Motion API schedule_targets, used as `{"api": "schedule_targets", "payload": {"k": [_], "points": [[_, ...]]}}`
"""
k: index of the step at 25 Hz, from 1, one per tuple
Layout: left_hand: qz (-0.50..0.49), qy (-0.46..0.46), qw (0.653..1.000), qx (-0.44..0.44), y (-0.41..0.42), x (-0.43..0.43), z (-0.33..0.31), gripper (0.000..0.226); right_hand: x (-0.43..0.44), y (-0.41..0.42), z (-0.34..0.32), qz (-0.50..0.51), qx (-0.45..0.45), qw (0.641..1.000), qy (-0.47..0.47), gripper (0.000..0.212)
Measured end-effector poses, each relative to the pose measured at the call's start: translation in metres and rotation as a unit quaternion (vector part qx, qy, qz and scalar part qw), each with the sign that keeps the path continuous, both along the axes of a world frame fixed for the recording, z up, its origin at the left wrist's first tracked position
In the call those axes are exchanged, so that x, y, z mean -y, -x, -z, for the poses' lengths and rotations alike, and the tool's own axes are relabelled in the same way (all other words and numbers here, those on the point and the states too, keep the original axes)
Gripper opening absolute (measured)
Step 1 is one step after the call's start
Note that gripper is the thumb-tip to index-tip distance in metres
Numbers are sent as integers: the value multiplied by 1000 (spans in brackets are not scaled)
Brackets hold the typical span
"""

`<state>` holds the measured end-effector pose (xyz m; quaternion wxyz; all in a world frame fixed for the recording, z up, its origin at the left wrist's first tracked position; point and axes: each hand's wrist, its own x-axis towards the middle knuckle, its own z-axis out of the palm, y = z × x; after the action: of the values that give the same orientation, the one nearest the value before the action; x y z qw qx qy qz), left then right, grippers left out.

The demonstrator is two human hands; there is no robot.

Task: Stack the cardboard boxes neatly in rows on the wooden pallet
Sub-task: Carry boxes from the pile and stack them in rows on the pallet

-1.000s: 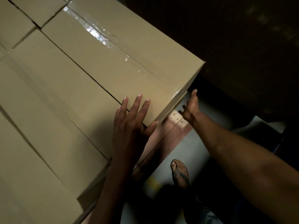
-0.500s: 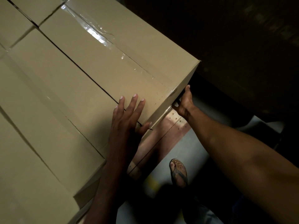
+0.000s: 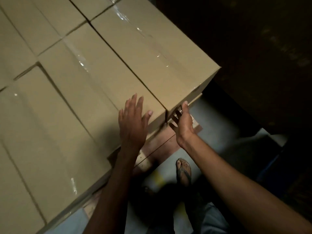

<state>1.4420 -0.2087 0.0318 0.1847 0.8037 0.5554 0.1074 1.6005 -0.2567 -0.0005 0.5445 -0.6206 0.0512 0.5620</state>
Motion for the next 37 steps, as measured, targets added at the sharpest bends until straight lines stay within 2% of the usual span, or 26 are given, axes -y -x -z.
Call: {"api": "schedule_targets", "payload": {"k": [2, 4, 5, 7, 11, 12, 13, 15, 16, 17, 20, 22, 24, 26, 29, 32, 34, 35, 37], "points": [[-70, -1, 996, -51, 45, 20, -9, 57, 22, 44, -35, -66, 78, 994, -43, 79], [-56, 66, 992, -92, 79, 30, -17, 63, 29, 71, -54, -134, 197, 970, -47, 74], [-23, 91, 991, -100, 93, 36, -20, 63, 30, 82, -61, -177, 244, 953, -39, 75], [0, 78, 992, -95, 125, 51, -29, 55, 35, 109, -70, -254, 306, 917, -19, 76], [-146, 31, 987, -68, 197, 94, -46, 50, 78, 175, -89, -386, 437, 812, -35, 48], [-166, 37, 983, -68, 216, 105, -45, 53, 91, 193, -88, -409, 431, 804, -39, 38], [-172, 51, 981, -69, 233, 113, -44, 60, 102, 209, -82, -423, 394, 815, -25, 27], [-148, 105, 980, -81, 266, 129, -41, 85, 119, 232, -71, -372, 229, 897, 60, 16], [-119, 133, 979, -101, 280, 137, -38, 96, 123, 241, -63, -320, 126, 932, 116, 21], [-89, 148, 977, -127, 289, 145, -35, 103, 125, 248, -55, -267, 36, 949, 160, 27], [-66, 90, 986, -123, 299, 156, -22, 91, 117, 268, -31, -120, -125, 965, 198, 38], [-85, 13, 991, -100, 302, 144, -19, 81, 92, 285, -20, -76, -195, 962, 176, 37], [-76, -19, 992, -103, 307, 129, -14, 77, 71, 301, -16, -56, -251, 954, 152, 36], [-65, -27, 992, -104, 314, 122, -9, 78, 67, 310, -13, -46, -258, 954, 143, 41], [-64, -40, 994, -83, 321, 121, -2, 82, 91, 312, 5, -43, -223, 963, 143, 53], [-53, -44, 995, -77, 323, 117, 6, 85, 120, 313, 54, 15, -194, 954, 229, 49], [-44, -73, 993, -76, 323, 118, 12, 86, 131, 316, 81, 26, -179, 945, 273, 54], [-38, -93, 992, -78, 323, 117, 15, 85, 128, 320, 88, 50, -189, 947, 255, 53], [-21, -111, 990, -88, 324, 116, 22, 84, 103, 329, 114, 64, -199, 966, 153, 48]]}}
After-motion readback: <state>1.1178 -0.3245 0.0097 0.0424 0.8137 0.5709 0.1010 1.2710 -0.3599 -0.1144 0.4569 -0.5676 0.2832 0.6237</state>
